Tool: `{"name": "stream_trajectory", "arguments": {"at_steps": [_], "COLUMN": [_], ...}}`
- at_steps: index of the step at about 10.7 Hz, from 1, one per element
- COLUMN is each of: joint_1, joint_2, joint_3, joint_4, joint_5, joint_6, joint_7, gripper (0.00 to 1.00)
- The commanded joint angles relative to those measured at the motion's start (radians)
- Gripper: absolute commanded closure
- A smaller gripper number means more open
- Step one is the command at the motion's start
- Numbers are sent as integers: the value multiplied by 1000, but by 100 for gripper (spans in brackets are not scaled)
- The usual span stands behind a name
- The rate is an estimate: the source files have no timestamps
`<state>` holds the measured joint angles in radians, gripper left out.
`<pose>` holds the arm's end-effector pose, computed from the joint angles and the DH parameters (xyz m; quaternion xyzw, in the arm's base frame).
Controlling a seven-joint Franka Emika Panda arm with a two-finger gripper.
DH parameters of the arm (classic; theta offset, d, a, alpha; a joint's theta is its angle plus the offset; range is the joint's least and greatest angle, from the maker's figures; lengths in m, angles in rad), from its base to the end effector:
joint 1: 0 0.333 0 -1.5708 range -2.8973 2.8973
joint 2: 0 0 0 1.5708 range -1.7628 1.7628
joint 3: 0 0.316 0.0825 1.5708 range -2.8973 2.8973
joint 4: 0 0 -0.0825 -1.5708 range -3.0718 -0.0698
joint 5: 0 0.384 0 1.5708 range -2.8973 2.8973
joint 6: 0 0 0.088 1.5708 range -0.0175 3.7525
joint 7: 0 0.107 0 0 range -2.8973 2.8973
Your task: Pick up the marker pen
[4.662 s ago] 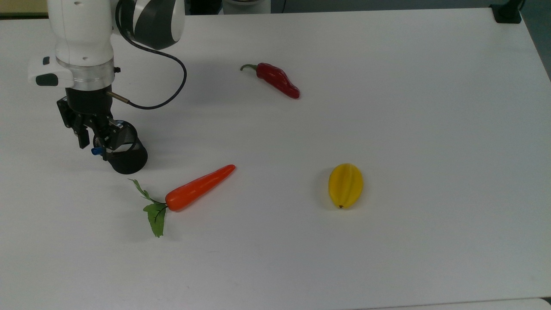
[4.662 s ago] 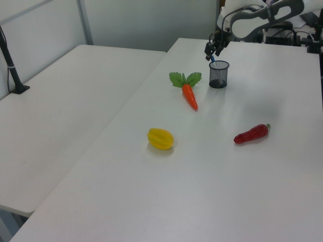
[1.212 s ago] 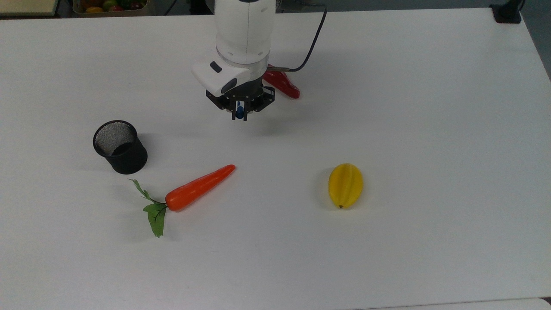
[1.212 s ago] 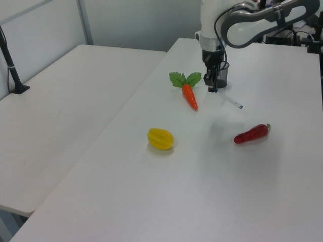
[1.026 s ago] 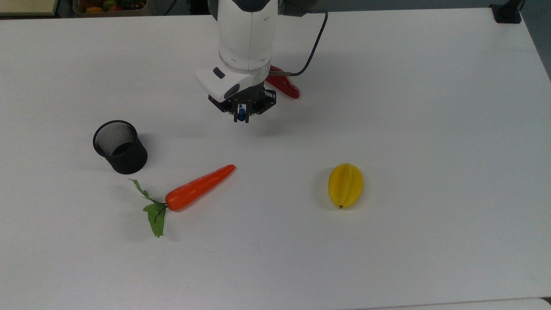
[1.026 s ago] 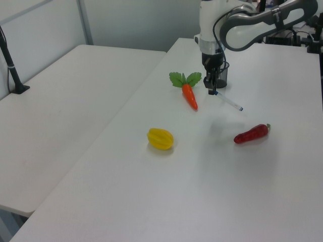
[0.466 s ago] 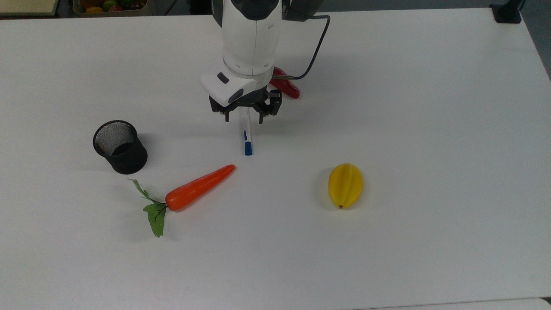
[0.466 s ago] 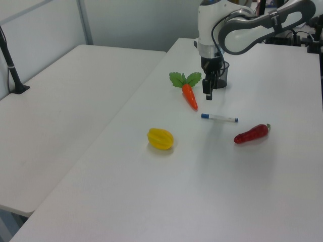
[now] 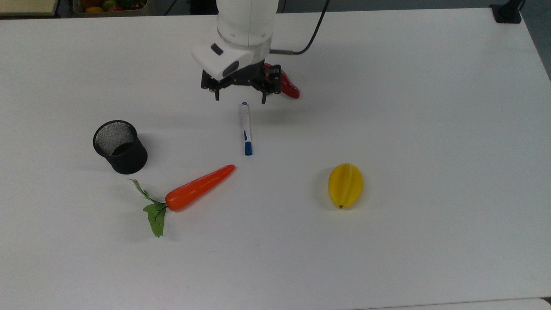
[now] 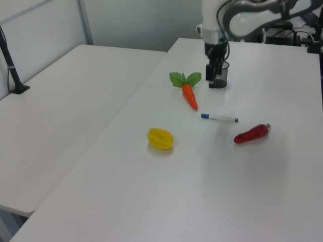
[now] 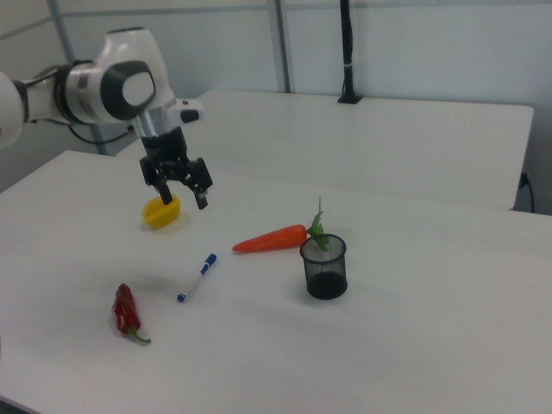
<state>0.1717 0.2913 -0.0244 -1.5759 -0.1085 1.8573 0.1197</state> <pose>0.6422 0.0884 0.4714 0.9980 0.0298 0.0025 0.0556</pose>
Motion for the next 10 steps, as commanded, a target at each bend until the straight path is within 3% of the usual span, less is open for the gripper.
{"name": "stream_trajectory", "arguments": {"at_steps": [1,4,6,10], "joint_1": [-4,-73,-147,-143], "joint_2": [-179,-293,-358,-354], "joint_3": [-17,-2,43,34], "joint_4": [-55,-95,-150,-128], "joint_5": [-2,4,23,38], "joint_6": [-142,-233,-239,-241], "joint_7": [-93,-106,-205,-195], "gripper": [0,0,0,0]}}
